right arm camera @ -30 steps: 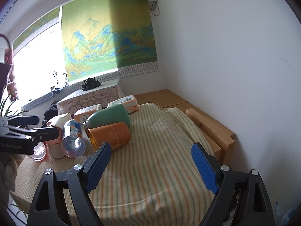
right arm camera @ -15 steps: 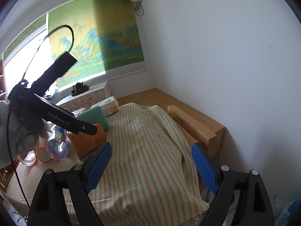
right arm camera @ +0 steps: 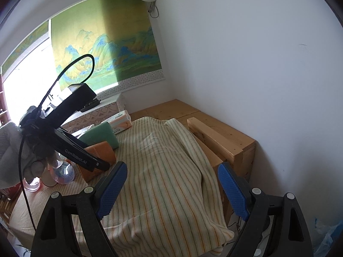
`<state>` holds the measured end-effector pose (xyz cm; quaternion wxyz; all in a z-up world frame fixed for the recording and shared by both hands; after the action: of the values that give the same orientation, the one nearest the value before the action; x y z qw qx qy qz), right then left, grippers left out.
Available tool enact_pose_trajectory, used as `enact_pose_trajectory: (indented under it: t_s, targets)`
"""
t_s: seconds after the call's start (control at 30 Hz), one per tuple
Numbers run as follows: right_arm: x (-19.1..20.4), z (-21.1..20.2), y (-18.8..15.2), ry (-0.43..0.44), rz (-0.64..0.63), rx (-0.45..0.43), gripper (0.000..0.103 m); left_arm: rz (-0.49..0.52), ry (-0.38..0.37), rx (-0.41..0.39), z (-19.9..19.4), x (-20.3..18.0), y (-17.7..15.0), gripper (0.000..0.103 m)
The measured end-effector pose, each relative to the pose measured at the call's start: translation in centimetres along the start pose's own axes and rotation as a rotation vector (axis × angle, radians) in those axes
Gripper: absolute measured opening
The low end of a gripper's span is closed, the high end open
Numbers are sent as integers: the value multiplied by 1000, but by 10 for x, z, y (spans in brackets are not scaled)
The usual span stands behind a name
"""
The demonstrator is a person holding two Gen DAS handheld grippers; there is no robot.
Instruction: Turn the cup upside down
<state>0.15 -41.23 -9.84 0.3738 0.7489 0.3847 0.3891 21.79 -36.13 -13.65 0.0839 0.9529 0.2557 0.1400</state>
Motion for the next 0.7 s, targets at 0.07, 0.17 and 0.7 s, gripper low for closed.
enact_pose_trajectory:
  t_s: [0.07, 0.17, 0.7]
  targets:
    - [1, -1, 0, -2, -3, -1, 84, -12, 10, 6, 1, 2, -2, 69]
    - [2, -2, 0, -1, 1, -1, 84, -28, -25, 6, -1, 2, -7, 69]
    - [58, 10, -19, 167, -1, 156, 84, -127, -57, 21, -36, -5, -102, 73]
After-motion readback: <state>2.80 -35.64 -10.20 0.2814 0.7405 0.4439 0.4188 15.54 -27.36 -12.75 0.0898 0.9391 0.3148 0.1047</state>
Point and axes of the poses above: each gripper's, at about its wrist camera, not at the fingertips, and z roughly the way its jaws point, x to its left, y to its top, the point moved 6 cm from there along z, roughly the way its jaws point, and after that the axes turned 5 degrees about z, right-handed, at the moved point
